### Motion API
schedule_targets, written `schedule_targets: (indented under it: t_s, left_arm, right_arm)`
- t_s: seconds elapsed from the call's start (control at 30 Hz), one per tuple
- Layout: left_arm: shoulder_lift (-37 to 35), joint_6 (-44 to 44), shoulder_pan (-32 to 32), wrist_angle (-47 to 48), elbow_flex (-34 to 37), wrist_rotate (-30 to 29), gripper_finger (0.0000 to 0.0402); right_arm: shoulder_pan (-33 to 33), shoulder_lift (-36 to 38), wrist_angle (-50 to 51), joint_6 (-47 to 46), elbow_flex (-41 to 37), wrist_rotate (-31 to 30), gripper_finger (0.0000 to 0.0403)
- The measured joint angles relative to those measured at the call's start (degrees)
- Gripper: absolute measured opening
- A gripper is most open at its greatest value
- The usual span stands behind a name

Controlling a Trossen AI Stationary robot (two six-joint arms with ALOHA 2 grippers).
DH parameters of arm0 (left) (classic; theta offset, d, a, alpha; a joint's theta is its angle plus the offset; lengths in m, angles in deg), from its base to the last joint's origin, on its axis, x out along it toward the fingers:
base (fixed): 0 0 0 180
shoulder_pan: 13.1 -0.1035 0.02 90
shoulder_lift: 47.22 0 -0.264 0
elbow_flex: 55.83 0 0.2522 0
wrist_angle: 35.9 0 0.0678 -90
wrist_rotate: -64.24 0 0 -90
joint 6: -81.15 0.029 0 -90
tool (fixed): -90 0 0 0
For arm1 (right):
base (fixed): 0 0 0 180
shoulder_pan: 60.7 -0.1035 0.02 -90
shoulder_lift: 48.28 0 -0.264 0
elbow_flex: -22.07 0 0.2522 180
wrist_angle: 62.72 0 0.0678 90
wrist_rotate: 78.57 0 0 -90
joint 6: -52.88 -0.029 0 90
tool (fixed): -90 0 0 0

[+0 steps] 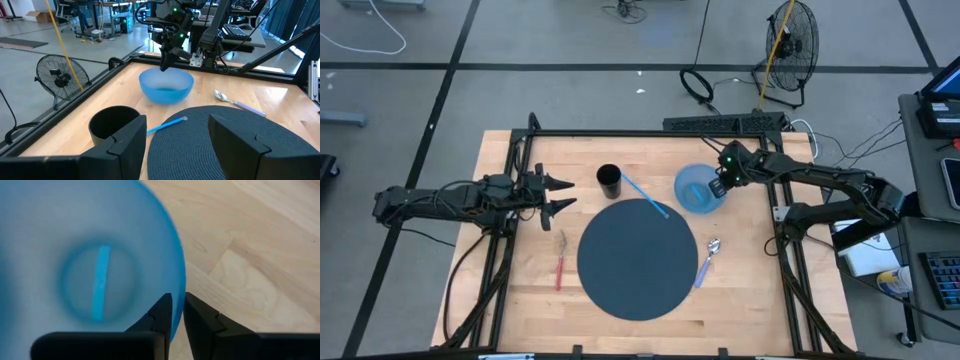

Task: Pick & Place Utensil
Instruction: Put the blue bowl on the blue mat

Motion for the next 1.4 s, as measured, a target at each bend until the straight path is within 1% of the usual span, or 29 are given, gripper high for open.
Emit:
schedule_targets:
  t_s: [0.13, 0.2, 0.37, 0.57, 1.4]
  left_arm:
    - [0.00, -0.04, 0.02, 0.00, 0.00, -0.02, 0.0218]
    - [0.00, -0.05, 0.00, -0.01, 0.00, -0.02, 0.0218]
    - [0.00, -0.09, 0.01, -0.02, 0.00, -0.04, 0.0218]
    - [0.00, -0.15, 0.00, -0.02, 0.00, -0.04, 0.0218]
    - [-0.01, -0.20, 0.01, -0.02, 0.00, -0.04, 0.0218]
  right_arm:
    - [0.00, 0.00, -0.28, 0.69, 0.00, 0.02, 0.0012]
    - [0.00, 0.00, -0.50, 0.79, 0.00, 0.00, 0.0007]
    - [0.00, -0.02, -0.50, 0.82, 0.00, 0.00, 0.0012]
    - [0.00, -0.02, -0.50, 0.82, 0.00, -0.02, 0.0005]
    - [0.00, -0.02, -0.43, 0.64, 0.00, 0.02, 0.0007]
